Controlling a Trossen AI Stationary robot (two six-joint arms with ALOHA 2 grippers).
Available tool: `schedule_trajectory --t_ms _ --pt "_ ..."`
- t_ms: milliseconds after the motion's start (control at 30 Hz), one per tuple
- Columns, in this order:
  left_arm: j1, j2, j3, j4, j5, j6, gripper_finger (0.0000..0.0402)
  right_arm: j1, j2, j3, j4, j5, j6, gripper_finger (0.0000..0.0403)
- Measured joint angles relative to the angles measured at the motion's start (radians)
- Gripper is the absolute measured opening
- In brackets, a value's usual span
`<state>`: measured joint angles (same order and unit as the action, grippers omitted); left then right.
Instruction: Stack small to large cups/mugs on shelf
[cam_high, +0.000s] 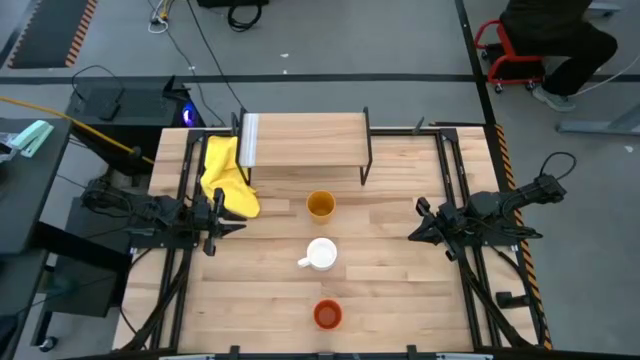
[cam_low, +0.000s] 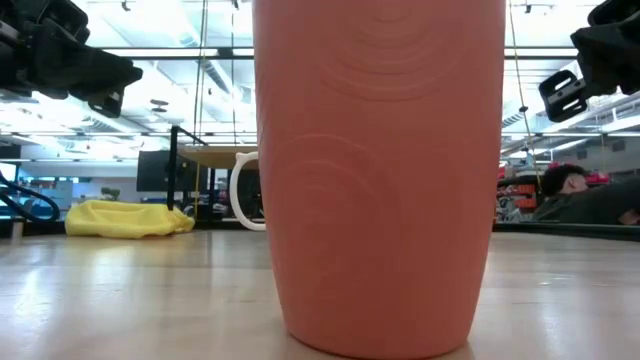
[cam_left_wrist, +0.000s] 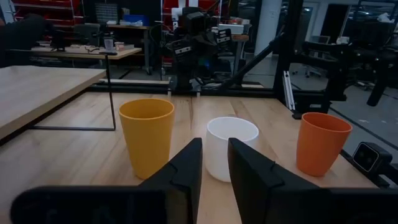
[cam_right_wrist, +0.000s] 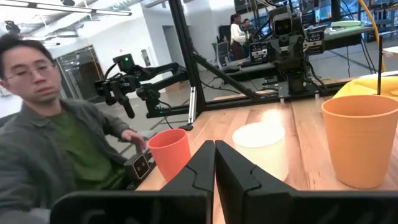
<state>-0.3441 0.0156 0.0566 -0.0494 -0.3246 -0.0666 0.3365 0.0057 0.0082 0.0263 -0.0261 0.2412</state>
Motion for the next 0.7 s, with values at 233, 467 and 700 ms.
schedule_trajectory --t_ms 233,467,700 --pt "0.000 0.000 0.000 0.000 0.000 0.000 0.0079 0.000 0.000 0.000 0.000 0.000 0.000 0.0018" --pt "0.000 0.000 0.000 0.002 0.000 0.000 0.0086 0.000 0.000 0.000 0.000 0.000 0.000 0.0018" --pt "0.000 0.000 0.000 0.001 0.000 0.000 0.0079 0.000 0.000 0.000 0.000 0.000 0.000 0.0018"
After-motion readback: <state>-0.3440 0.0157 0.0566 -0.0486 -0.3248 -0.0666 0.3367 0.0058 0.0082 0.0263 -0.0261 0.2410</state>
